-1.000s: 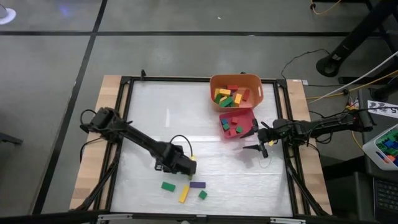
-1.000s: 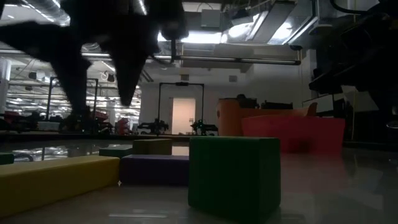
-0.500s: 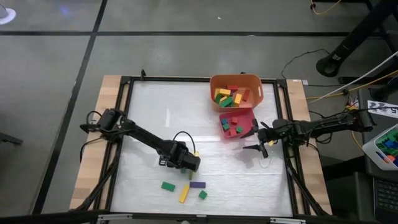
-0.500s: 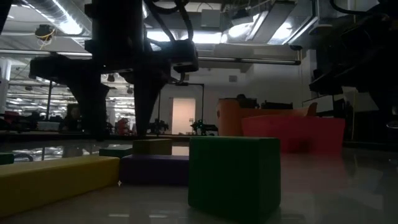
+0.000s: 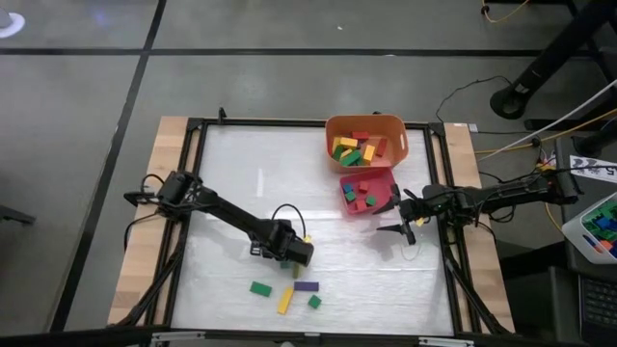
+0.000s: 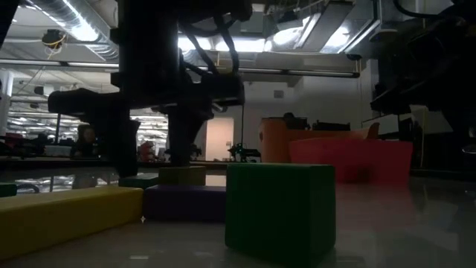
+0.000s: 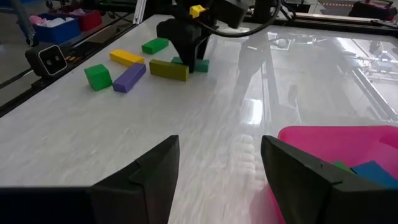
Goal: Sort blocks by size
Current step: Put the green rectangle block into the orange bin, then put the light green rectangle block into the orange bin
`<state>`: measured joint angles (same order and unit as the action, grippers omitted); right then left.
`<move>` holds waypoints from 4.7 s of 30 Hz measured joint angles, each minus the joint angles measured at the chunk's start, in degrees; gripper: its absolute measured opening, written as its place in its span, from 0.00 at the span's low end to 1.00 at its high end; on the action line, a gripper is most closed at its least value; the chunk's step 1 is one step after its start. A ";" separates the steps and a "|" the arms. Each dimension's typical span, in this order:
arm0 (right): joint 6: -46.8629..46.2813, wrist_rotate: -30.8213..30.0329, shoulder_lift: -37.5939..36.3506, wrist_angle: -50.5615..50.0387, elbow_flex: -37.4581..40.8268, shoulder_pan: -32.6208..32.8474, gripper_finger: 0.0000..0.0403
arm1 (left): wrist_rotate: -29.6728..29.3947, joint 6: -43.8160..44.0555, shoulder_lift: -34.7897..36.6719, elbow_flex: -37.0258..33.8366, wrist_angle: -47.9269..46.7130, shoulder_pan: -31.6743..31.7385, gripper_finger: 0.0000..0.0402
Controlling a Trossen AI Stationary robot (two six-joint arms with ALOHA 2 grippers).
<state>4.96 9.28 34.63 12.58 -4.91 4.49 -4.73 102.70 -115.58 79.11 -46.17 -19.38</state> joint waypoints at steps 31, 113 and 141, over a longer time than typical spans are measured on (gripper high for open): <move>0.10 -0.02 0.01 -0.74 0.00 -0.01 0.56 | -10.93 -50.05 1.62 -0.04 57.08 33.47 0.24; 1.32 -0.02 0.02 -5.69 0.00 -0.02 0.56 | 3.95 0.47 2.05 -0.04 17.59 -6.10 0.48; 1.32 -0.01 0.01 -6.36 0.00 -0.02 0.56 | 7.30 -0.02 2.05 -0.04 14.97 -2.03 0.48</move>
<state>6.28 9.27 34.65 6.22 -4.91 4.48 2.57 102.68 -113.54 79.07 -31.20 -21.41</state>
